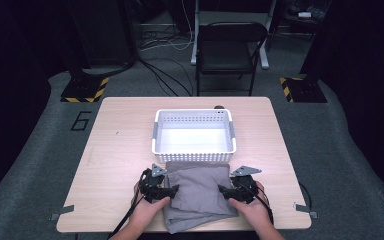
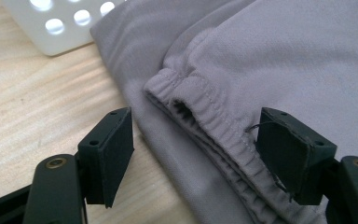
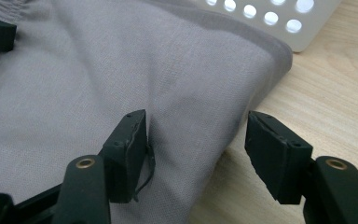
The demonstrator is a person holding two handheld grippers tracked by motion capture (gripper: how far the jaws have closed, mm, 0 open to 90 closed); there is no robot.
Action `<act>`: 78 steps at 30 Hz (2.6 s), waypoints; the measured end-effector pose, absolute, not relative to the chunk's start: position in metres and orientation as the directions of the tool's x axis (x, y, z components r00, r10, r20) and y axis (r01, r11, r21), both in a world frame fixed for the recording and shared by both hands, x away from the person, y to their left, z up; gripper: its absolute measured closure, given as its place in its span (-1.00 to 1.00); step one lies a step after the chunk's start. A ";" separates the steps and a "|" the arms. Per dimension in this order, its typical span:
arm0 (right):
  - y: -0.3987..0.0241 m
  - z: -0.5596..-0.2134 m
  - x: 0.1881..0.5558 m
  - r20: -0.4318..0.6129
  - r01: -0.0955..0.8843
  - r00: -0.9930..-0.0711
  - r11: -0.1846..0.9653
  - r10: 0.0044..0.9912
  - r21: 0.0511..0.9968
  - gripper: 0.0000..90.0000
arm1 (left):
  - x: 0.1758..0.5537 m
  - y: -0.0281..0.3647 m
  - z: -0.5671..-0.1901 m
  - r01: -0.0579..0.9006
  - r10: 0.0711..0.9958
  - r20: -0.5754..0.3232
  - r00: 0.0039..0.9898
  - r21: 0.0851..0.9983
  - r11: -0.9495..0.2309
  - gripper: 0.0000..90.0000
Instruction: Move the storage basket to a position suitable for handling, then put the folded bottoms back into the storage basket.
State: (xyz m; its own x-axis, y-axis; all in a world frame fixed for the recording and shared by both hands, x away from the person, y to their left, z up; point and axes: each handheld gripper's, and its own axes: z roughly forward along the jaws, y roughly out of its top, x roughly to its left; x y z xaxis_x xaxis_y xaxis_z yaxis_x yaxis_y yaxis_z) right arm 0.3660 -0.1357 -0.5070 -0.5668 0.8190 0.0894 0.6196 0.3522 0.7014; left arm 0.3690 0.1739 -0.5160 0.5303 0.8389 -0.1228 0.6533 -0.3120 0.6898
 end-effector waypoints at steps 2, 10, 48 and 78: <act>-0.135 -0.507 0.366 0.088 0.621 -0.568 0.356 0.818 0.698 -0.15 | 0.369 0.174 -0.516 0.655 0.836 -0.121 0.535 0.684 -0.320 -0.40; -0.135 -0.508 0.367 0.087 0.618 -0.569 0.355 0.818 0.702 -0.16 | 0.364 0.167 -0.518 0.616 0.825 -0.056 0.563 0.694 -0.373 -0.27; -0.122 -0.516 0.367 0.096 0.645 -0.548 0.347 0.831 0.681 -0.21 | 0.364 0.165 -0.517 0.582 0.775 -0.084 0.627 0.711 -0.394 0.60; -0.118 -0.514 0.369 0.140 0.634 -0.618 0.384 0.774 0.671 0.46 | 0.365 0.166 -0.518 0.585 0.773 -0.100 0.626 0.716 -0.381 0.60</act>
State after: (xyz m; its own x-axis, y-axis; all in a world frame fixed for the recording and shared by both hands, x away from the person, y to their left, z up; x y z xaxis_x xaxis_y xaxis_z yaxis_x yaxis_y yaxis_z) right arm 0.3688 -0.1178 -0.5138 -0.6176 0.7739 0.1400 0.6338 0.3845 0.6712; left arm 0.3652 0.1661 -0.5180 0.6260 0.7734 -0.1000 0.5853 -0.3813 0.7156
